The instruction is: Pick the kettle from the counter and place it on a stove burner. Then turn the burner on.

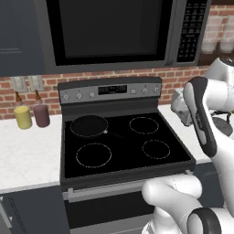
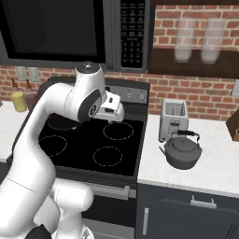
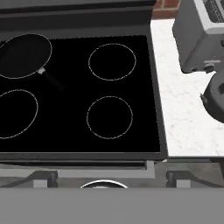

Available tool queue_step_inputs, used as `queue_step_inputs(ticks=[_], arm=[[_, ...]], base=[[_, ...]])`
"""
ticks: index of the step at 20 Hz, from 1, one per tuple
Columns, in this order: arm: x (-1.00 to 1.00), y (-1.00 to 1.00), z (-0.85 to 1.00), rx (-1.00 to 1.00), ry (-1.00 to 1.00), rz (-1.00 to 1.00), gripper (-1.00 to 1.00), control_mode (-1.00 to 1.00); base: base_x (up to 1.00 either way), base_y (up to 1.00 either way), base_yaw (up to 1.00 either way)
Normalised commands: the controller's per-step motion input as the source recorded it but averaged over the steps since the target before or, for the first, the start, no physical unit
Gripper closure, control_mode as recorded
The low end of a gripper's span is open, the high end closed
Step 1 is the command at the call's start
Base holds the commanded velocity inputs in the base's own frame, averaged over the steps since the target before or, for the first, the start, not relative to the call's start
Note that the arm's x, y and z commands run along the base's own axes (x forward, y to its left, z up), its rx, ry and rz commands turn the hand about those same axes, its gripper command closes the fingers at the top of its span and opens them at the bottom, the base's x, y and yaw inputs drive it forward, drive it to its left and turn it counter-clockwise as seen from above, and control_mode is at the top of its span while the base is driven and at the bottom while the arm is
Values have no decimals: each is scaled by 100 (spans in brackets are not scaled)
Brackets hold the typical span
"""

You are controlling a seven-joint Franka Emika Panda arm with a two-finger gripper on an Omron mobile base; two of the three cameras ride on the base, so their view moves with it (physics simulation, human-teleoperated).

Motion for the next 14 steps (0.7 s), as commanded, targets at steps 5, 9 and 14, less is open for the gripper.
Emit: queue_step_inputs(ticks=[5, 9, 14], arm=[[-6, -100, 0, 0, 0, -25, -100, -100], [9, -100, -4, 0, 2, -29, -100, -100], [36, -100, -21, 9, 8, -25, -100, -100]], base=[[0, 0, 0], [0, 0, 0], [0, 0, 0]])
